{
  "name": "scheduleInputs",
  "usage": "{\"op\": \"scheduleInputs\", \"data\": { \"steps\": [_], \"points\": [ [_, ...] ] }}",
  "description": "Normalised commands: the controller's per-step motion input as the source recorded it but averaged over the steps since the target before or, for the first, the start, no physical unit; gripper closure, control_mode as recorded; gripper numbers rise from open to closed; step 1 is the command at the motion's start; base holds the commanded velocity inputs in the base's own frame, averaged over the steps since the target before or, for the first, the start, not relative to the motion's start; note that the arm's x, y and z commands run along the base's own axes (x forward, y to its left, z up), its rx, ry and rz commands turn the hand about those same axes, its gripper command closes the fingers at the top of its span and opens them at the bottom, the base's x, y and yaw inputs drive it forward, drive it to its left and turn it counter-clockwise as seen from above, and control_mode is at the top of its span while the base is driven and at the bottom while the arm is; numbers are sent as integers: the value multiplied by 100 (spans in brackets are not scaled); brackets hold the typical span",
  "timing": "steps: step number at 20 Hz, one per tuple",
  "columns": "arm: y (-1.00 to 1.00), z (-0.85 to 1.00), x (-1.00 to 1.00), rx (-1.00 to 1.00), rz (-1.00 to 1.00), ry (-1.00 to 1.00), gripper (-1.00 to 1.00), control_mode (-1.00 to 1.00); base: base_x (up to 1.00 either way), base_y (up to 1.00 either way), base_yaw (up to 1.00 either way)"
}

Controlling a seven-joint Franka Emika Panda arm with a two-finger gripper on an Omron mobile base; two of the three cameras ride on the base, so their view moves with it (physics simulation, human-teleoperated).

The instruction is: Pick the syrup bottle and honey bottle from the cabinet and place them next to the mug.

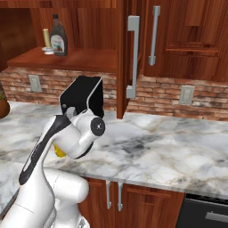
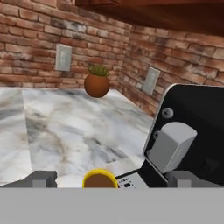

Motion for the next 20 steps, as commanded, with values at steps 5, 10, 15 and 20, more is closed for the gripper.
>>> {"op": "scheduleInputs", "data": {
  "steps": [5,10,15,20],
  "points": [
    [1,50,0,0,-25,12,-100,-100,0,0,0],
    [0,76,0,0,-18,16,-100,-100,0,0,0],
    [0,87,0,0,-5,9,-100,-100,0,0,0],
    [0,73,0,1,-5,6,-100,-100,0,0,0]
  ]
}}
